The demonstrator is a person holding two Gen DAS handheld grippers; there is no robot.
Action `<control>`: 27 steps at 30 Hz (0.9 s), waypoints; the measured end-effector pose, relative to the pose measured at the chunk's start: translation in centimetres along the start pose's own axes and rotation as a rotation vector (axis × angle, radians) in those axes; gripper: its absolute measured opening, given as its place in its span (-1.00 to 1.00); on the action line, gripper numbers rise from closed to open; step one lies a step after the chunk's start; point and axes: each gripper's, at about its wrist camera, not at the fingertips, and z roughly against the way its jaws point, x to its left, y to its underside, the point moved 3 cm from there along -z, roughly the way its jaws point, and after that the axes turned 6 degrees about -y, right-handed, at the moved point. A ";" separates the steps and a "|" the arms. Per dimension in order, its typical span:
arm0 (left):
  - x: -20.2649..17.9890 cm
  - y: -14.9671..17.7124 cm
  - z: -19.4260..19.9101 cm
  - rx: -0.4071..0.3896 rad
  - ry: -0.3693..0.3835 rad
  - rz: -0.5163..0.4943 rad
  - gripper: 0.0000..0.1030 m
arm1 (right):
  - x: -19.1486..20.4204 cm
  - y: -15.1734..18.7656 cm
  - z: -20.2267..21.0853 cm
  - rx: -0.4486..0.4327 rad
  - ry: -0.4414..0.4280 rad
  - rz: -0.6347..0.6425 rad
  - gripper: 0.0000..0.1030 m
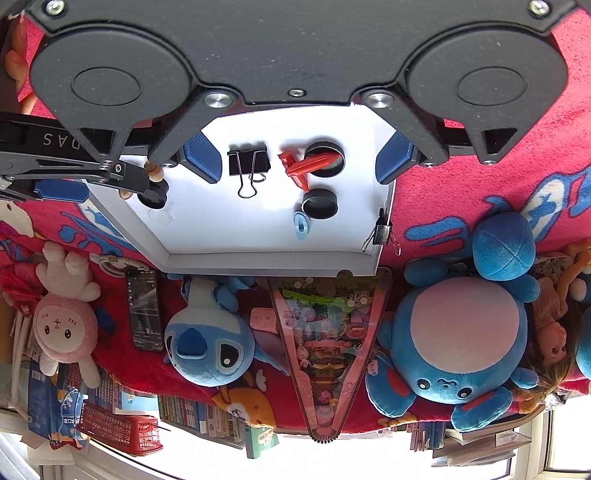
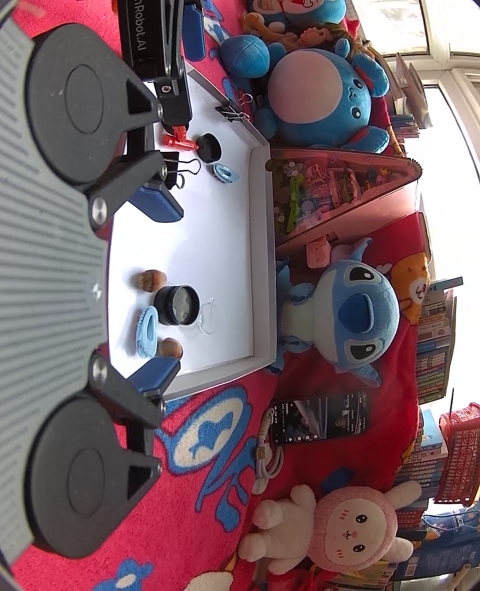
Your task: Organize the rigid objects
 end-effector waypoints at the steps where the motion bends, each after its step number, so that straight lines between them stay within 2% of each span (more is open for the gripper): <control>1: 0.0 0.0 0.0 0.000 -0.001 0.001 0.75 | 0.0 0.0 0.0 0.000 0.001 -0.002 0.72; 7: 0.2 0.4 1.0 -0.006 0.003 0.006 0.81 | -0.4 0.4 0.6 0.002 0.008 -0.013 0.78; 13: 0.7 1.1 2.1 0.002 0.011 0.019 0.82 | -0.5 0.9 1.7 -0.007 0.017 -0.008 0.93; 27: 0.9 2.9 3.5 0.016 0.000 0.009 0.83 | -0.6 2.5 2.8 0.004 0.031 0.000 1.00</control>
